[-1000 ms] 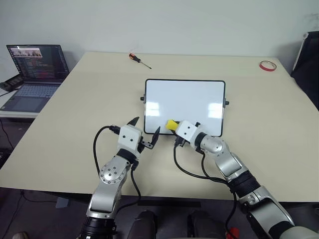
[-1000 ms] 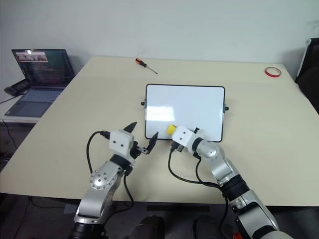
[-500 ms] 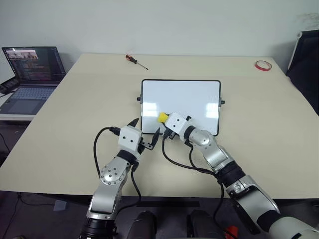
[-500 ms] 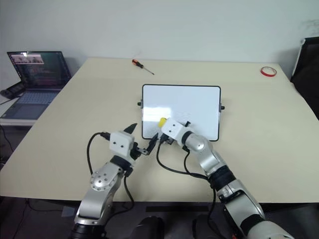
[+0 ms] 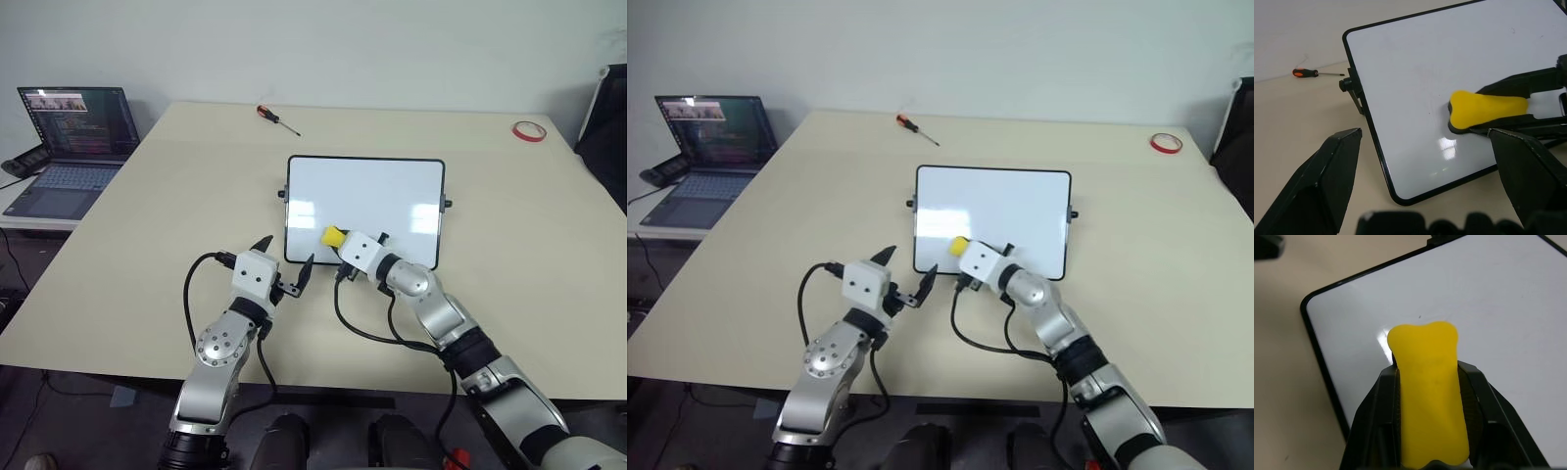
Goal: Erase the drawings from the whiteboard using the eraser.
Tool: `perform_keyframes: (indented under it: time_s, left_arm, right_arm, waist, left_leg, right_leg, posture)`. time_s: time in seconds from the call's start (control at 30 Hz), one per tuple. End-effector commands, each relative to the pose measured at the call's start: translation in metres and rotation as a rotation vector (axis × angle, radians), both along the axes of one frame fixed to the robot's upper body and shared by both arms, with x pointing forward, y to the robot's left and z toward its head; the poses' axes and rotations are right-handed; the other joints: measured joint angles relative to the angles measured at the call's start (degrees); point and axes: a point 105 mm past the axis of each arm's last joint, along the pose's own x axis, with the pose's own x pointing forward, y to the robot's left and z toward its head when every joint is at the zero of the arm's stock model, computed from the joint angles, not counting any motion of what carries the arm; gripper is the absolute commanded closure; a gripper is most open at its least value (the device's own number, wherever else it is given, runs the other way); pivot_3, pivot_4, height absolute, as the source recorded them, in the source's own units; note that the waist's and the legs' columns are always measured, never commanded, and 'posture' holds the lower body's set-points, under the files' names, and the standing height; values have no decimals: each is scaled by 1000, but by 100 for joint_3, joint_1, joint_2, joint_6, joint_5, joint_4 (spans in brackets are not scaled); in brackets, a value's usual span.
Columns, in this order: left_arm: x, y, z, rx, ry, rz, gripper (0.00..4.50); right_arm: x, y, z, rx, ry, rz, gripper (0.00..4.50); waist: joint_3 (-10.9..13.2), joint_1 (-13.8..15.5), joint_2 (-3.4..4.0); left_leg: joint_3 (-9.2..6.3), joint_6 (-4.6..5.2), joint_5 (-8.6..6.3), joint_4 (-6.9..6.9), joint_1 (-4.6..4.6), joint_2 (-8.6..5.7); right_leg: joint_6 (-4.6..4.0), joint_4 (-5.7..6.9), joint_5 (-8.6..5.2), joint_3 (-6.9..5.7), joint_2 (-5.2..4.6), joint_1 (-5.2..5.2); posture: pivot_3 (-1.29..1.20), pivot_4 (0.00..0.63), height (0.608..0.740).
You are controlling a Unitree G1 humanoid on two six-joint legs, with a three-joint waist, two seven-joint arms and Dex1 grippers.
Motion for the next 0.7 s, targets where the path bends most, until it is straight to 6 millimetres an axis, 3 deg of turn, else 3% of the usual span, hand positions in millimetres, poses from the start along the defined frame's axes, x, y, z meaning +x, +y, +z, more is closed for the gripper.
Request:
perform_keyframes:
  time_s: [0.03, 0.2, 0.33, 0.47, 0.57, 0.7]
  left_arm:
    - [0, -4, 16, -5, -55, -28, 0]
    - [2, -9, 18, -5, -57, -59, 0]
    - [10, -15, 28, 36, -88, -148, 0]
    - [19, -17, 31, 77, -72, -216, 0]
    - [18, -35, 34, 73, -50, -393, 0]
    - [16, -67, 48, 45, -57, -641, 0]
  right_arm:
    - [2, -26, -3, -14, 31, -77, 3283]
    - [-1, -42, 10, 62, 26, -125, 3283]
    - [-17, -43, 47, 187, -27, -96, 3283]
    - [-32, -57, 76, 270, -71, -128, 3283]
    - [-44, -83, 85, 317, -40, -249, 3283]
    - [-59, -126, 83, 367, 54, -503, 3283]
  waist:
    - [0, 1, 0]
    - [3, 12, -3]
    - [8, 12, -3]
    - [9, -15, -4]
    - [9, -14, -5]
    - [14, 24, -10]
  left_leg:
    - [0, 0, 0, 0, 0, 1]
    - [-9, 0, 0, 1, -9, -3]
    - [-21, -1, 1, 4, -41, -5]
    - [-14, -2, 1, 5, -88, -4]
    - [-1, -2, 1, -1, -88, -3]
    - [-5, -3, 1, -1, -99, -6]
  right_leg:
    - [0, 0, 0, -1, 0, 0]
    - [0, -3, -1, -2, -3, 0]
    - [0, -3, -1, -7, -3, -22]
    - [0, 4, 0, -9, -1, -80]
    - [3, 2, -6, -5, -1, -88]
    - [3, 2, -12, -10, -4, -91]
  posture:
    - [0, 150, 740]
    - [0, 150, 740]
    - [0, 150, 740]
    - [0, 150, 740]
    - [0, 150, 740]
    - [0, 150, 740]
